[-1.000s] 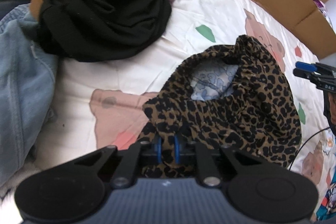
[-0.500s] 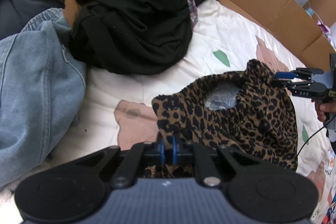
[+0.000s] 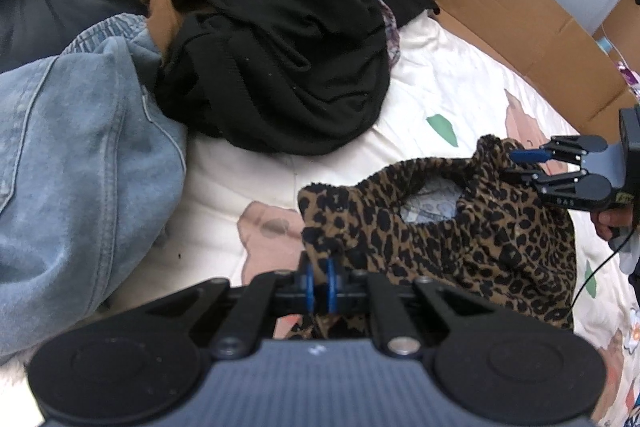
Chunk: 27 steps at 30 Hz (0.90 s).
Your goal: Fold clothes
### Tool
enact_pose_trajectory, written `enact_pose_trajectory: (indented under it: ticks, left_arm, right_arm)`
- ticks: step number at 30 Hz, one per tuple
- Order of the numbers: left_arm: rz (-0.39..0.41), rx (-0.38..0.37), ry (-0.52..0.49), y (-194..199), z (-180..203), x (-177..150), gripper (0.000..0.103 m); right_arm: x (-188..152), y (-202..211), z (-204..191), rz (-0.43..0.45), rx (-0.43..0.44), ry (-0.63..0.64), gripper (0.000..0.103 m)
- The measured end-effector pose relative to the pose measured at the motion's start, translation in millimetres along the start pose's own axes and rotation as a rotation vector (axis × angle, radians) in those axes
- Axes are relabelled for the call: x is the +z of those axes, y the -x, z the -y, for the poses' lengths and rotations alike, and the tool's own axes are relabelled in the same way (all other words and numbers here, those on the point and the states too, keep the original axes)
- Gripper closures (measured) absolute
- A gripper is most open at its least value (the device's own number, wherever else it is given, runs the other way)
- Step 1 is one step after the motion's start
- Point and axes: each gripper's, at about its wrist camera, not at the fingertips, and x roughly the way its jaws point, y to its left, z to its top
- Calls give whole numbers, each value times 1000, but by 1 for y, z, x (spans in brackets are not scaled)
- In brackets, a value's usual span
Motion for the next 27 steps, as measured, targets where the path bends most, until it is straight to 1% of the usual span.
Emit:
enact_pose_trajectory:
  ticks: [1,3,5,6,11,15,22,27]
  left_arm:
    - [2,2,2,0,-1,0,96]
    - [4,5,3,1,-1,0,96]
    - [8,6,1,2,-1,0,96]
    - [11,6,1,2,-1,0,96]
    - [41,-7,-2,8,0,3,96]
    - [65,-30,-15,14,4,5,96]
    - [89,-78,-17,33,21,11,97]
    - [139,-120,-44,61,40,29,98]
  right_arm:
    - [1,-2,-1,-7,14,13,64]
    - [2,-6,-4,-28,40,41,76]
    - [2,-8,-6,-49,52,71,85]
    - [2,-3,-5,-38,46,60,89]
    - [-2,25,3,22,14,-9,92]
    - [-15,54,3,32,-17,-45,93]
    - [-29,119,0,58,-70,-164,94]
    - [-33,175,-5,100,-123,-239,94]
